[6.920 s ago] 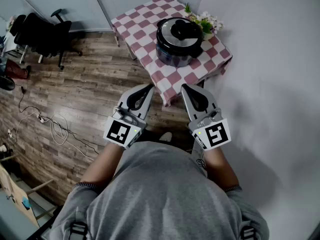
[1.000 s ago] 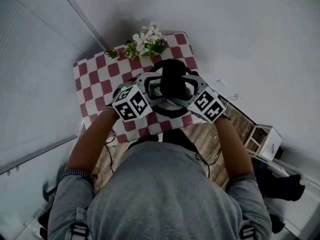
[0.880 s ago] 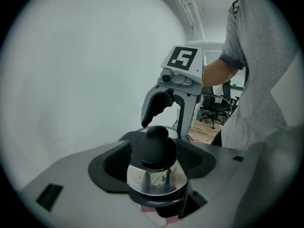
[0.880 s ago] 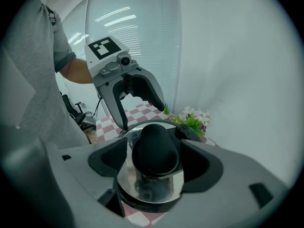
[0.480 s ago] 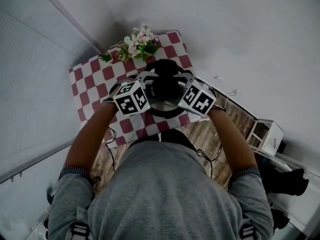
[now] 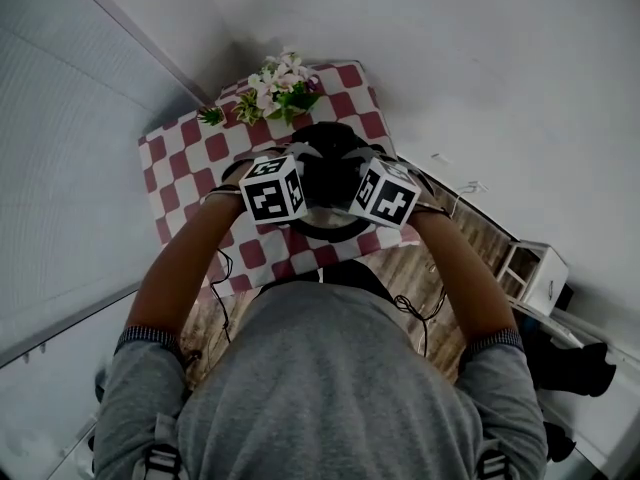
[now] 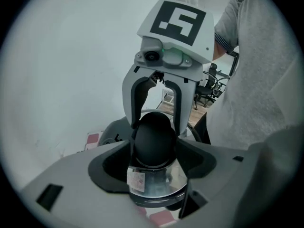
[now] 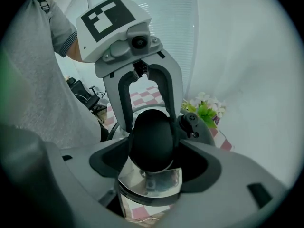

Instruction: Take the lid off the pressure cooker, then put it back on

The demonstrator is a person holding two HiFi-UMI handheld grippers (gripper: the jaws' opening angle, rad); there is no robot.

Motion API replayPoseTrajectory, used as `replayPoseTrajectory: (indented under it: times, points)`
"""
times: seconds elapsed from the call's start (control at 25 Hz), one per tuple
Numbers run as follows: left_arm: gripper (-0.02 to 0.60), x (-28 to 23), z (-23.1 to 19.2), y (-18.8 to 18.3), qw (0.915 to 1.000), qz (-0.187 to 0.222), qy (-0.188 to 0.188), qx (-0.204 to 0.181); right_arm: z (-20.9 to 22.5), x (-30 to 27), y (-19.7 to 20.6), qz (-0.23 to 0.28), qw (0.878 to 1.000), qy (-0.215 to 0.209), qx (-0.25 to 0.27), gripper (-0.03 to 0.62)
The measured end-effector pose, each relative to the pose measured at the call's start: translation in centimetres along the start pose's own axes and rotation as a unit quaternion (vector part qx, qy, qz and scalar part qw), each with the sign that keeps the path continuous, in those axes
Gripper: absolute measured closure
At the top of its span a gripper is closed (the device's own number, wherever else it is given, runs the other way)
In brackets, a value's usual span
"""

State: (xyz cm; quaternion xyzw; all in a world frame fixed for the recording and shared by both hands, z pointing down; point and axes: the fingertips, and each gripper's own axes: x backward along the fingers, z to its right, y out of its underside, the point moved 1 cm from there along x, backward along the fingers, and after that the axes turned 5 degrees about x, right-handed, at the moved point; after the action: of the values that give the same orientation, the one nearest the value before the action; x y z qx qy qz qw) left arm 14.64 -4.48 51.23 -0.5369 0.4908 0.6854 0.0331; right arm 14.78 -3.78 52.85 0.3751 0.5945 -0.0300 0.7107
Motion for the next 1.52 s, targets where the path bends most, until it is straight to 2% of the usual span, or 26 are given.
replayPoseTrajectory:
  times: [0.16, 0.52, 0.64, 1.24, 1.52]
  points:
    - [0.258, -0.7, 0.3, 0.3, 0.9995, -0.023, 0.023, -0.006, -0.2, -0.6, 0.6, -0.023, 1.0, -0.015, 0.01, 0.265]
    - [0.259, -2.0, 0.4, 0.6, 0.9968, -0.063, 0.037, -0.034, -0.2, -1.2, 1.1, -0.058, 0.998, -0.026, 0.028, 0.298]
    - [0.279, -2.0, 0.2, 0.5, 0.9967, -0.061, 0.036, -0.04, -0.1, -1.2, 1.1, -0.062, 0.997, -0.027, 0.032, 0.301]
    - [0.279, -1.0, 0.1, -0.4, 0.9974, -0.048, 0.031, -0.044, -0.1, -0.1, 0.5, -0.073, 0.996, -0.031, 0.039, 0.303]
    - [0.279, 0.2, 0.2, -1.1, 0.9976, -0.043, 0.02, -0.05, 0.0, 1.1, -0.5, -0.07, 0.996, -0.016, 0.05, 0.303]
